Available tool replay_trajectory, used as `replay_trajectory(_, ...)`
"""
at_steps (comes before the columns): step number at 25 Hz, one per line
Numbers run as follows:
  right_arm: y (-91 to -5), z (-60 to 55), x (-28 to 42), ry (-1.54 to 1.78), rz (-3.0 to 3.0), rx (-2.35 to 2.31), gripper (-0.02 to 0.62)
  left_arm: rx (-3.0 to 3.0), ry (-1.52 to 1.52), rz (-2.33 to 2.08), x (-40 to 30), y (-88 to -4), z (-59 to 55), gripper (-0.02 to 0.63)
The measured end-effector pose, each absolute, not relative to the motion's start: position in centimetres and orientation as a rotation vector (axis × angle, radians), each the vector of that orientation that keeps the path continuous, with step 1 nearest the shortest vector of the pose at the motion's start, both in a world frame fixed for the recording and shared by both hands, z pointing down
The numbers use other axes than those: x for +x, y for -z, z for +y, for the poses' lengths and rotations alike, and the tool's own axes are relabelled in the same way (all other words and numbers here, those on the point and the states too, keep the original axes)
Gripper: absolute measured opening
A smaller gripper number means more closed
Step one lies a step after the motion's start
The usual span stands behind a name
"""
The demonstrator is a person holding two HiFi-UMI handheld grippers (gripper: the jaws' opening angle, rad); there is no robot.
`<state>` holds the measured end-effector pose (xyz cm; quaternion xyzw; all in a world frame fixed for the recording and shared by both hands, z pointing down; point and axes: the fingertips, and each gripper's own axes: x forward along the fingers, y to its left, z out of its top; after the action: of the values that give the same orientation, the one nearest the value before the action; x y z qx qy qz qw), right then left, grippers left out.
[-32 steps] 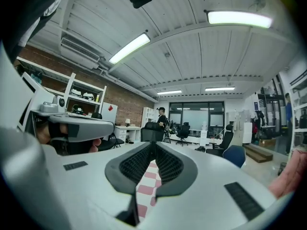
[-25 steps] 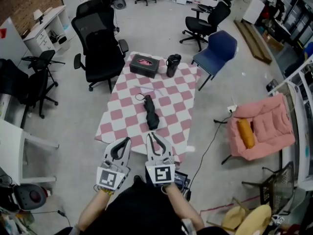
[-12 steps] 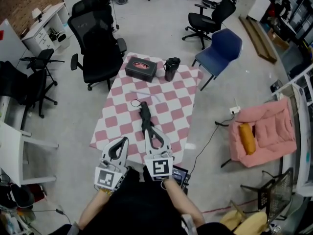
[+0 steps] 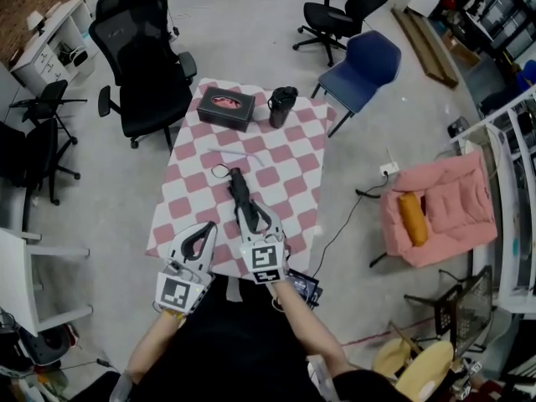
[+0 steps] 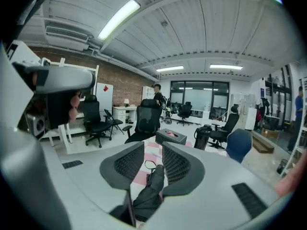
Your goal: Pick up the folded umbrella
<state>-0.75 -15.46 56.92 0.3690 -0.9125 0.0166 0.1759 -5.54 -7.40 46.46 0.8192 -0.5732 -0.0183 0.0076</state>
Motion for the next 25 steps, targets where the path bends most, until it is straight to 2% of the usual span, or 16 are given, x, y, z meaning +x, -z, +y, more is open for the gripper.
replay_trajectory(1,-58.0,-15.9,-1.0,-0.066,-2.568,1.03,0.117,2.566,0.06,-1.789,-5.9,-46.4,-7.7,0.014)
replay_trajectory(12,-70.2,-19.7,-3.3,-0.255,-2.336,0.936,0.204,2.516,0.016,-1.778,-9.5,-47.3,-8.7,0.014)
replay_trajectory(25,-80.1,-20.8,-3.4,-0.43,-2.109,0.871,0.265,2.506,-0.03,-1.789,-11.6,-47.7,-9.7,0.014)
